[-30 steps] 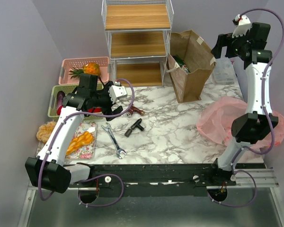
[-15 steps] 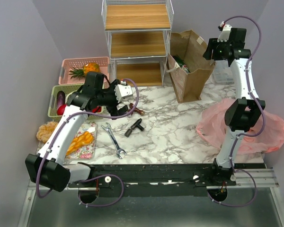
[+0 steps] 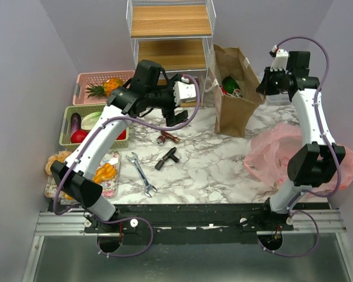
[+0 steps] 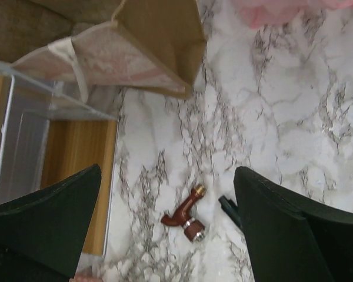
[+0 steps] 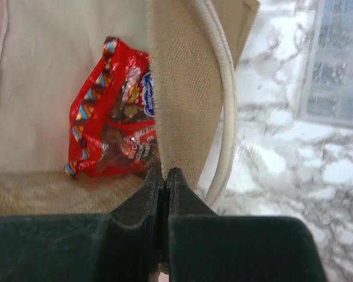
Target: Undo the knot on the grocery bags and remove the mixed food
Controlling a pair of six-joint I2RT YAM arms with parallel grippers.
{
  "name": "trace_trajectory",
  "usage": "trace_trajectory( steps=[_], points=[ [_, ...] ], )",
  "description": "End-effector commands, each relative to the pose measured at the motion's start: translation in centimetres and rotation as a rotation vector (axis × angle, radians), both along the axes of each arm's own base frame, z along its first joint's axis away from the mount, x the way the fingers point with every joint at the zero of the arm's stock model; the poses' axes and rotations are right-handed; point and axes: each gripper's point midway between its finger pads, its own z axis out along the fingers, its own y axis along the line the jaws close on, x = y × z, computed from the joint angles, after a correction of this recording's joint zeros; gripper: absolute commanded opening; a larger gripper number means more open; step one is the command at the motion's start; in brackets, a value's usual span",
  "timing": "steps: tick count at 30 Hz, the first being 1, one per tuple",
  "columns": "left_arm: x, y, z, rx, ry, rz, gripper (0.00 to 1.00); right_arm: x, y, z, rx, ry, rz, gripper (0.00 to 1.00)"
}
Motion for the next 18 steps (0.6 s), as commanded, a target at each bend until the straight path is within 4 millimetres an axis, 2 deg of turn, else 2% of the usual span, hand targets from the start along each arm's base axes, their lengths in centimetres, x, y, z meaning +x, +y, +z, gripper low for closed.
trace_trajectory(
  steps=[1,4,6,9,14,18],
  points=[
    [-1.2,-4.6,2.3,-0.053,-0.02,-0.119,0.96,-4.9,0.0,0.7,-0.029,0.032,0.032,0.01],
    [-1.2,-7.2,3.0,-0.058,-0.075,-0.184,0.96,-6.3,-0.9,0.0,-0.082,0.06,0.008,0.01],
    [-0.9,-8.8,3.3,-0.052,-0.136,-0.225,0.98,-7.2,-1.1,0.2,-0.107,0.056,0.015,0.01],
    [0.9,-10.9,2.4,0.008,-0.297,-0.267,0.98,-8.3,-1.1,0.1,-0.117,0.062,0.021,0.01],
    [3.1,-13.2,0.6,0.129,-0.585,-0.432,0.97,-9.3,-1.2,0.0,-0.133,0.065,0.025,0.01],
    [5.7,-15.2,0.6,0.159,-0.697,-0.468,0.96,-9.9,-0.5,0.1,-0.106,0.073,0.048,0.01]
  ],
)
